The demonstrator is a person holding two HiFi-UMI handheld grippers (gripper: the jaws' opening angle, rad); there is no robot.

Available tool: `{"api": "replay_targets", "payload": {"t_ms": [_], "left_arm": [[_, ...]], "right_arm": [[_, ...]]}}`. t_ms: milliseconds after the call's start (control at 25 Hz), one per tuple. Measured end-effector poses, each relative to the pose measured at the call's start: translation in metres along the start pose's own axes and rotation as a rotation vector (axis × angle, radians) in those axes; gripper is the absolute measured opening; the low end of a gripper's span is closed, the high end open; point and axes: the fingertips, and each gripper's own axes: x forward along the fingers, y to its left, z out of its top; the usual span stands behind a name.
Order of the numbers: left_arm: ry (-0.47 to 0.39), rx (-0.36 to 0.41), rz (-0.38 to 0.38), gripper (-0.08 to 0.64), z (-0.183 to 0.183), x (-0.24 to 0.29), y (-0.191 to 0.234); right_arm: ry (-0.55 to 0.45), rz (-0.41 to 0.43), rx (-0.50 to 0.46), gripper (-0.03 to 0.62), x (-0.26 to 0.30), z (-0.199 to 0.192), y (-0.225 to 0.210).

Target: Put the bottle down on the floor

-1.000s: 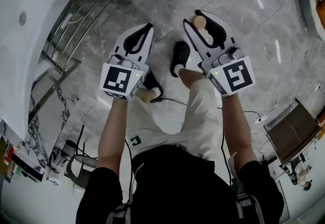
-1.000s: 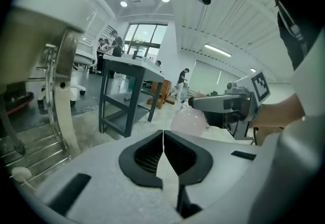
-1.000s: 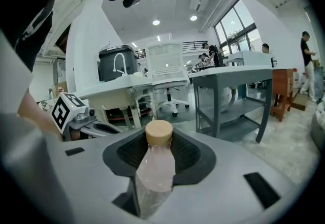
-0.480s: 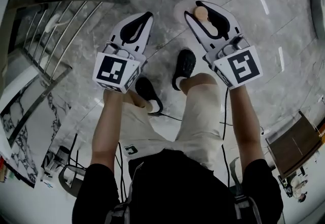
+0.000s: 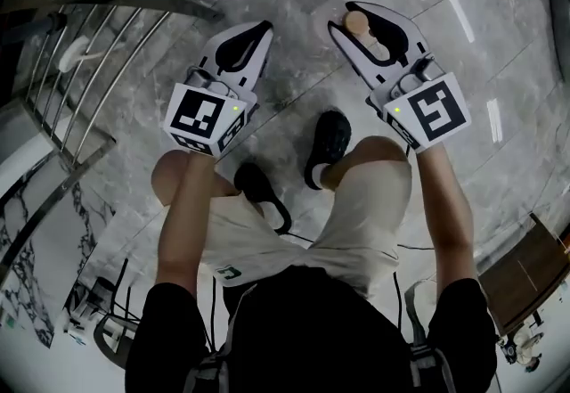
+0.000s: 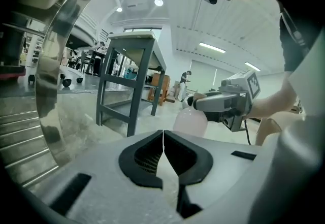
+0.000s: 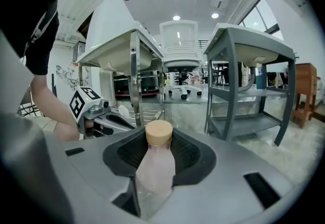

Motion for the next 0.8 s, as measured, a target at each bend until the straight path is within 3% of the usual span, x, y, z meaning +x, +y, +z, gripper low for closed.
{"api": "replay_targets", "payload": {"t_ms": [400,800], "left_arm": [[-0.005,0.025,-0.001,0.02,-0.045,0.008,0.023],[-0.014,-0.012,0.019,0.02,-0.081,0.013,0.044]], "right_arm": [[-0.017,0.023,-0.031,0.14,0.017,-0.028,0.006],[-0.022,0.042,-0.058,0.14,0.026,-0.032,0.011]]}}
